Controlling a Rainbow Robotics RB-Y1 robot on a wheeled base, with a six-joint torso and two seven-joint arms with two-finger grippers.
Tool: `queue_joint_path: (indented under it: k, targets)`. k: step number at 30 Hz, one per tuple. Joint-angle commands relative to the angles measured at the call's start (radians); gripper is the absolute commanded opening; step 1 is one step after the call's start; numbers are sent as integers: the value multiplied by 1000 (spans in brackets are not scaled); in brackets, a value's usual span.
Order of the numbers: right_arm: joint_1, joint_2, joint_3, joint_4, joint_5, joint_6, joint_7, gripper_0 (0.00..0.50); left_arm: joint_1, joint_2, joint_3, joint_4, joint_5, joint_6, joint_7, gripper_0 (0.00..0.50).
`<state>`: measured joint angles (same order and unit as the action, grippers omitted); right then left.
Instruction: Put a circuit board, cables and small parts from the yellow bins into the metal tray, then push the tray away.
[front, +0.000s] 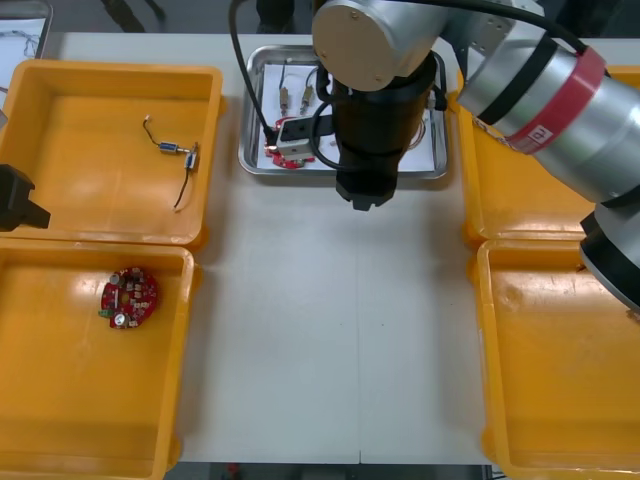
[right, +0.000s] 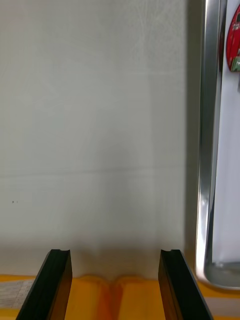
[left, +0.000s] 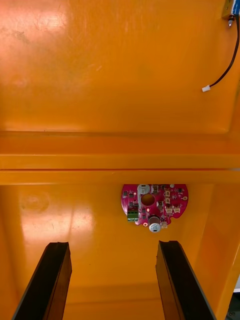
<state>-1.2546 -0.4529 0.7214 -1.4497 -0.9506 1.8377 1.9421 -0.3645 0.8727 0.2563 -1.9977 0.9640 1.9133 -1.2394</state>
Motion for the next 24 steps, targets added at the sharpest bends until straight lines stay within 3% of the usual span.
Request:
queue_joint_path:
  k: [1,11,18,24]
  targets:
    - [78,-81,-112,-190,26,82,-176,500,13,49,31,-26,7,7,-66,500]
    - [256,-110,-263,-491,148,82,-485,500,13,49,31,-26,7,7,-66,500]
    - [471,-142,-470,-656,144,82,-667,500,13,49,31,-26,7,7,-66,500]
    - [604,-219,-556,-775,131,82,-772,500,13,49,31,-26,7,7,-66,500]
